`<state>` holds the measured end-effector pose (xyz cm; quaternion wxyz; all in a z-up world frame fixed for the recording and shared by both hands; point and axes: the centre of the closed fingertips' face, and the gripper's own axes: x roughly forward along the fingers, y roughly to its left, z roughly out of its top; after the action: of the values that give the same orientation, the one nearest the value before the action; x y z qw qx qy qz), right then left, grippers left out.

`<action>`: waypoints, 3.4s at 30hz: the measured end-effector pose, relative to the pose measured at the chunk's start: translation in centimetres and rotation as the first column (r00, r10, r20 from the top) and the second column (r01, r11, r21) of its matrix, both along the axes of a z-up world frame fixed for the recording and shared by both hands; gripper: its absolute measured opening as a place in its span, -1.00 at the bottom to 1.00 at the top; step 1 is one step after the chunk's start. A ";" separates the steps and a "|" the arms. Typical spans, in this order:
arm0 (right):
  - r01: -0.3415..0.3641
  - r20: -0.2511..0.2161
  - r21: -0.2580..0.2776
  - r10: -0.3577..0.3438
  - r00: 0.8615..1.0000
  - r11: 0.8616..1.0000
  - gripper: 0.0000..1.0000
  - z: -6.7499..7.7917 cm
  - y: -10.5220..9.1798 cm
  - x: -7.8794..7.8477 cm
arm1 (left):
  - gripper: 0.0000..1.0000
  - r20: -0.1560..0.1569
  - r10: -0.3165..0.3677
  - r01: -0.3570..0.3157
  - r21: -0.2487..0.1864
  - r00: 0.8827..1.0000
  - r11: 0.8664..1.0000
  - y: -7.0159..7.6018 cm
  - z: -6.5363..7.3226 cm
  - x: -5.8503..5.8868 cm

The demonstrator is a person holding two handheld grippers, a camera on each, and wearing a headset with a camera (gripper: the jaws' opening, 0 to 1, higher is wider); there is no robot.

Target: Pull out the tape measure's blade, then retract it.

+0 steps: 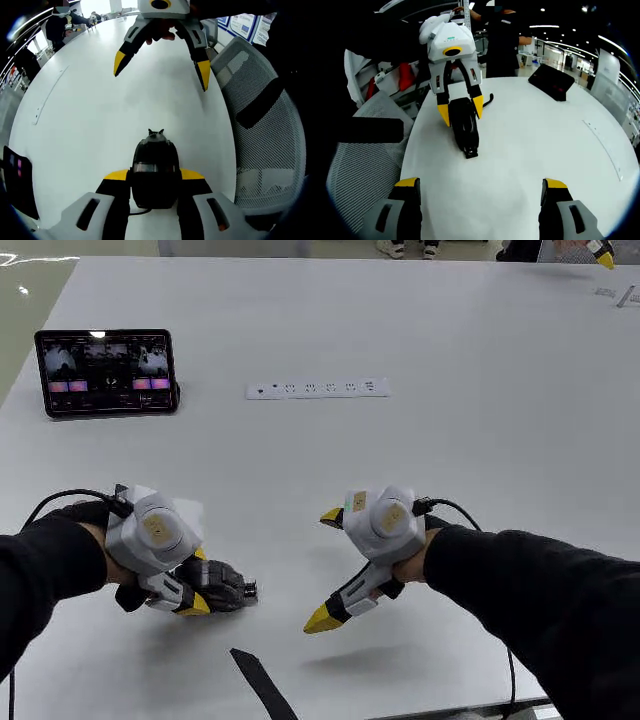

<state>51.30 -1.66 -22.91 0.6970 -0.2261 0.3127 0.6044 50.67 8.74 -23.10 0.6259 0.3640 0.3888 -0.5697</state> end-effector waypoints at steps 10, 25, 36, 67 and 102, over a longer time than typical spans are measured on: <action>-0.024 0.019 -0.007 0.024 1.000 1.000 0.99 -0.5 2.3 0.4 | -0.40 0.027 -0.030 0.029 0.012 0.999 1.000 0.3 -0.4 0.2; -0.055 0.043 -0.034 0.056 0.997 0.998 0.99 -2.0 5.4 0.5 | -0.40 0.016 -0.014 0.015 -0.005 1.000 1.000 0.2 -0.5 0.1; -0.133 0.071 -0.075 0.139 0.988 0.988 0.38 -2.9 5.6 0.0 | -0.39 0.031 -0.003 0.004 -0.020 1.000 1.000 0.2 -0.5 0.2; -0.206 0.044 -0.106 0.211 0.976 0.973 -0.78 -4.0 7.2 -1.2 | -0.39 0.030 -0.006 0.006 -0.015 1.000 1.000 0.3 -0.6 0.3; -0.170 -0.009 -0.108 0.170 0.985 0.980 -0.83 -4.0 6.6 -1.2 | -0.40 0.028 -0.004 0.004 -0.016 1.000 1.000 0.3 -0.6 0.3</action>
<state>50.15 4.93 -26.92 0.6297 -0.2896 0.3246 0.6437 50.97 9.03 -23.68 0.6332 0.3677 0.3746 -0.5688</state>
